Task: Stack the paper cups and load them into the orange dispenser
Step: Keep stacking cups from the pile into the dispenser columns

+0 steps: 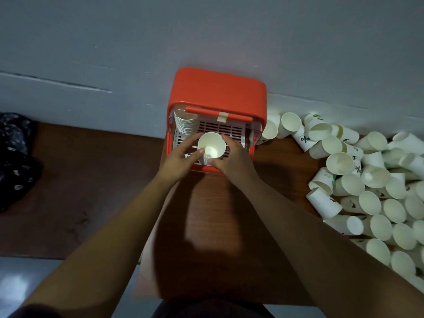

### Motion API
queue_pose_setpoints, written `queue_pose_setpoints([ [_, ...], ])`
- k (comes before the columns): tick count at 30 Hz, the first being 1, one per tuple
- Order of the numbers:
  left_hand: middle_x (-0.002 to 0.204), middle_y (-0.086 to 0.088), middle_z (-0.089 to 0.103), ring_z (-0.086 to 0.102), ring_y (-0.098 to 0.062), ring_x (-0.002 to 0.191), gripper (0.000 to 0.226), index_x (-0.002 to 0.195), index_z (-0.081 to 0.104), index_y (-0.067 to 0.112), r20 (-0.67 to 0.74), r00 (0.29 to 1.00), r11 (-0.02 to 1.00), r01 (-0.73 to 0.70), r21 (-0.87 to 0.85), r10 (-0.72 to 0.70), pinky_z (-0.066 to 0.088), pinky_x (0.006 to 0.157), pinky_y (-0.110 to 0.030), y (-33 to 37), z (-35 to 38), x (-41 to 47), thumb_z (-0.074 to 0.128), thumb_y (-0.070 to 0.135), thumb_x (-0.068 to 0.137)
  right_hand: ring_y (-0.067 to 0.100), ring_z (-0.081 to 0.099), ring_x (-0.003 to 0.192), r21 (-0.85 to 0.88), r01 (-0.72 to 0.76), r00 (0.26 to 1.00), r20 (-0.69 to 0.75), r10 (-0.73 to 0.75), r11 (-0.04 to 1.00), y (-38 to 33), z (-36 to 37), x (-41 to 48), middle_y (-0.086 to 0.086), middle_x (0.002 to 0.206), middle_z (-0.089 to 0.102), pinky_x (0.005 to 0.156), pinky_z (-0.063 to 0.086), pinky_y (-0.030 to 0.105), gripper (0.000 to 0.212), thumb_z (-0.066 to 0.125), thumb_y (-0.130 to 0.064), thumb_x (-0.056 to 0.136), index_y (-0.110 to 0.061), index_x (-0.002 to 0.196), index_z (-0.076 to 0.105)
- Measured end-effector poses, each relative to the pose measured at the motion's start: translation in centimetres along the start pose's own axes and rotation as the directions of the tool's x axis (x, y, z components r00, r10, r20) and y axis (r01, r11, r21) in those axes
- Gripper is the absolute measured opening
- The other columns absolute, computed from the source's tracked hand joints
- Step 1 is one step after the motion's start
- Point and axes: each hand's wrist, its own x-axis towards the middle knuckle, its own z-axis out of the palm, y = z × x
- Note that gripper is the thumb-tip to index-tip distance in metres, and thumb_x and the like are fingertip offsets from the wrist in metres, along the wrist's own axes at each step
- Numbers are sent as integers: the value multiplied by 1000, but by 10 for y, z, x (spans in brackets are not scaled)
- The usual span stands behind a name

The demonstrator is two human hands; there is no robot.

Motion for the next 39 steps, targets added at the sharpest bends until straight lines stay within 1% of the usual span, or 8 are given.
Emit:
queue_pose_setpoints([
  [8,139,10,57,57,-9,122,44,146,46,35,-29,1000,990,9,141,-5,47,92,-19,-5,2,-1,52,33,103,16,49,126,87,12,1000,4,-13,996,6,1,-1,1,140,52,105,44,37,82,83,-31,74,-17,143,42],
  [10,141,8,54,56,-11,124,46,145,46,35,-89,996,983,31,180,-15,51,99,-33,-7,5,-4,53,40,100,17,45,133,85,2,1000,27,-4,996,11,-5,-6,4,147,46,108,41,37,89,82,-31,75,-15,148,34],
  [12,139,5,50,54,-15,125,51,140,47,34,-198,980,973,58,223,-13,50,103,-44,-4,10,-14,54,49,93,4,48,127,94,-34,998,49,30,995,21,-16,-14,-1,141,51,105,44,28,84,80,-27,78,-15,147,34],
  [15,126,2,48,53,-8,115,38,128,52,24,-334,940,962,21,271,74,52,90,-27,10,29,-42,61,33,92,-21,49,101,62,-74,993,100,68,995,54,-39,-33,-20,117,55,76,41,1,61,74,-21,84,-20,138,45],
  [20,107,5,55,57,-3,91,15,106,57,27,-11,996,971,-84,225,89,44,74,-15,35,94,-57,61,20,94,15,50,125,-73,-171,985,8,172,983,110,-94,-47,2,140,49,103,47,38,64,73,-33,84,-20,140,44],
  [23,102,2,57,58,-9,88,16,103,60,28,86,990,964,-126,236,108,44,75,-20,48,139,-35,59,26,87,20,54,119,-102,-163,985,-67,157,981,135,-134,-33,7,133,53,96,48,35,61,73,-28,84,-11,137,49],
  [31,121,-13,52,53,-27,113,33,114,60,6,-25,998,906,-34,423,50,42,96,-29,78,222,70,69,14,82,22,51,109,-138,-125,980,-174,100,982,180,-195,37,9,121,53,86,35,23,51,71,-24,80,-10,125,53],
  [39,155,-27,23,27,-43,142,65,132,43,3,-58,996,681,-9,732,75,33,114,-50,47,250,137,71,12,74,33,52,112,-381,67,992,-70,-101,922,194,-187,107,15,122,53,93,44,41,60,71,-34,79,-3,126,51],
])
